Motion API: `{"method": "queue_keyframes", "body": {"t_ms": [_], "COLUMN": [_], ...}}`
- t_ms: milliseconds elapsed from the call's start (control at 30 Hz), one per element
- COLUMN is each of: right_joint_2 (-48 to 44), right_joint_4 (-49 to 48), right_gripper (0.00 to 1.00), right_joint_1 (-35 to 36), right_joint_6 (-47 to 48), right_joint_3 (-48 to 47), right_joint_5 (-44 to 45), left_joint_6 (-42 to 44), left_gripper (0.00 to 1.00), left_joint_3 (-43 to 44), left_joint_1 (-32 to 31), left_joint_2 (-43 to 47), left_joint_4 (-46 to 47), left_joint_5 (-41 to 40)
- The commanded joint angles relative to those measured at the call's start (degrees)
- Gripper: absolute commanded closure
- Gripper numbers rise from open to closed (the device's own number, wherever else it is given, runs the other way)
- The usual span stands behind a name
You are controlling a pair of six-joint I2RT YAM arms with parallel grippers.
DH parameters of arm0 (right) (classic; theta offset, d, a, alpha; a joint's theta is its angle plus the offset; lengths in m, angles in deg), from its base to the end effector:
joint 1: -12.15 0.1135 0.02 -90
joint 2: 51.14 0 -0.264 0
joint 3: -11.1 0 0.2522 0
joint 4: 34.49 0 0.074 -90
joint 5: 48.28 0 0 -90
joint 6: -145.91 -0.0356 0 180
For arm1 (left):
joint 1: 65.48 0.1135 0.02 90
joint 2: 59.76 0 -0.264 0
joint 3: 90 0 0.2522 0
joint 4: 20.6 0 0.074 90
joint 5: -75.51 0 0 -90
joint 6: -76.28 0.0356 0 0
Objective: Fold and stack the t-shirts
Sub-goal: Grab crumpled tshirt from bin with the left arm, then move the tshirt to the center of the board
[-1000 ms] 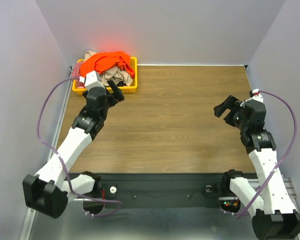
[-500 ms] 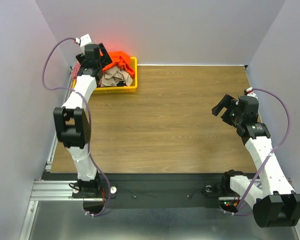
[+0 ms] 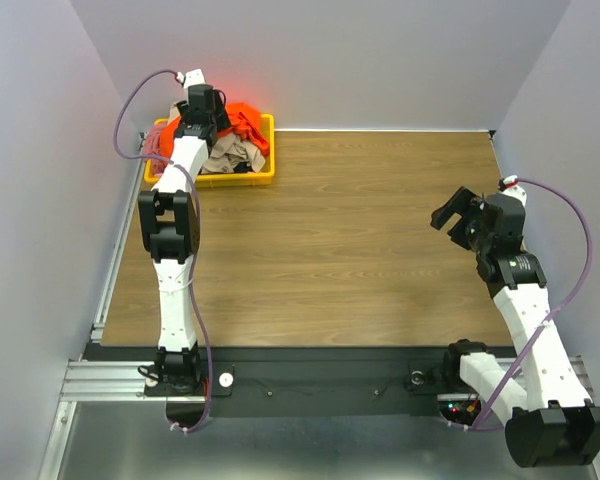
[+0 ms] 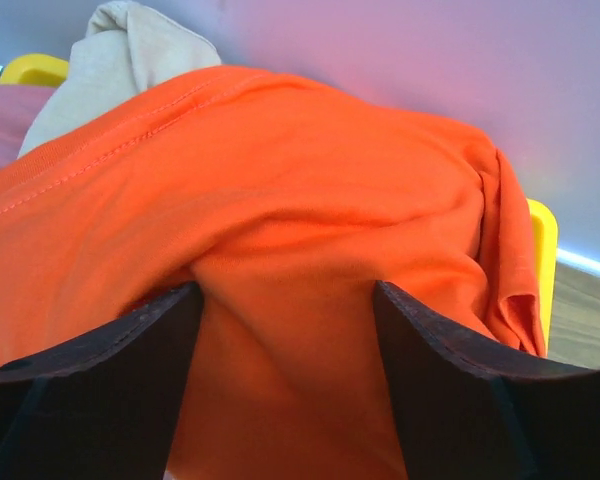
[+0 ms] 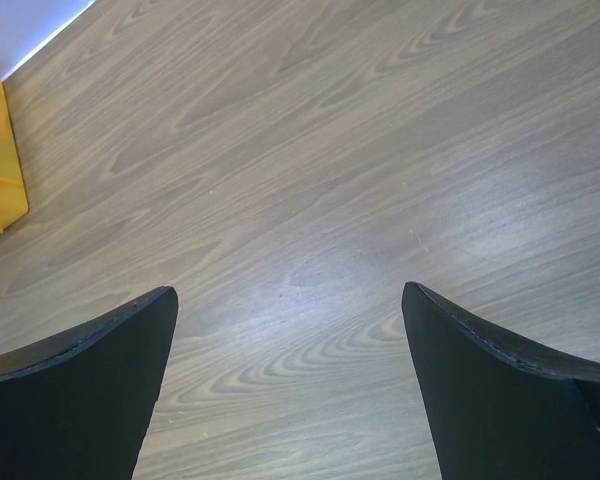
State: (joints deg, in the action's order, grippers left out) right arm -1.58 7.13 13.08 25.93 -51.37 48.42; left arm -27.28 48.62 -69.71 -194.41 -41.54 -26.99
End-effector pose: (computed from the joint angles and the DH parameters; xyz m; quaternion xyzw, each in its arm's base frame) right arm 0.1905 -0.0011 0.3182 0.2442 0.8240 0.0871 0.5038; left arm 0.5602 -0.0337 0.2870 -0.1295 0.7910 -0.0050 0.5979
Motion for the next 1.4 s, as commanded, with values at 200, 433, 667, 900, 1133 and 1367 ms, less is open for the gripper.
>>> {"method": "queue_keyframes", "body": {"t_ms": [200, 433, 667, 900, 1133, 1367], "right_joint_2": [-0.3, -1.3, -2.6, -4.6, -6.6, -11.6], "right_joint_4": [-2.9, -2.9, -2.9, -2.9, -2.9, -2.8], "right_gripper": [0.0, 0.0, 0.0, 0.0, 0.0, 0.0], "right_joint_1": [-0.1, -0.1, -0.1, -0.1, -0.1, -0.1], "right_joint_6": [0.6, 0.9, 1.8, 2.7, 2.6, 2.0], "right_joint_3": [0.2, 0.3, 0.1, 0.4, 0.4, 1.9], "right_joint_5": [0.6, 0.4, -1.5, -5.2, -6.1, -4.3], "left_joint_6": [3.3, 4.5, 4.1, 5.3, 10.8, 8.7], "left_gripper": [1.0, 1.0, 1.0, 1.0, 1.0, 1.0], "left_joint_3": [3.1, -0.9, -8.7, -13.9, -16.7, -19.6], "left_joint_1": [0.5, 0.5, 0.5, -3.1, -17.9, -29.9], "left_joint_2": [5.0, 13.3, 26.2, 40.1, 52.6, 59.3], "left_joint_4": [1.4, 3.7, 9.1, 12.0, 14.6, 15.8], "left_joint_5": [2.4, 3.3, 5.1, 7.5, 6.7, 15.0]}}
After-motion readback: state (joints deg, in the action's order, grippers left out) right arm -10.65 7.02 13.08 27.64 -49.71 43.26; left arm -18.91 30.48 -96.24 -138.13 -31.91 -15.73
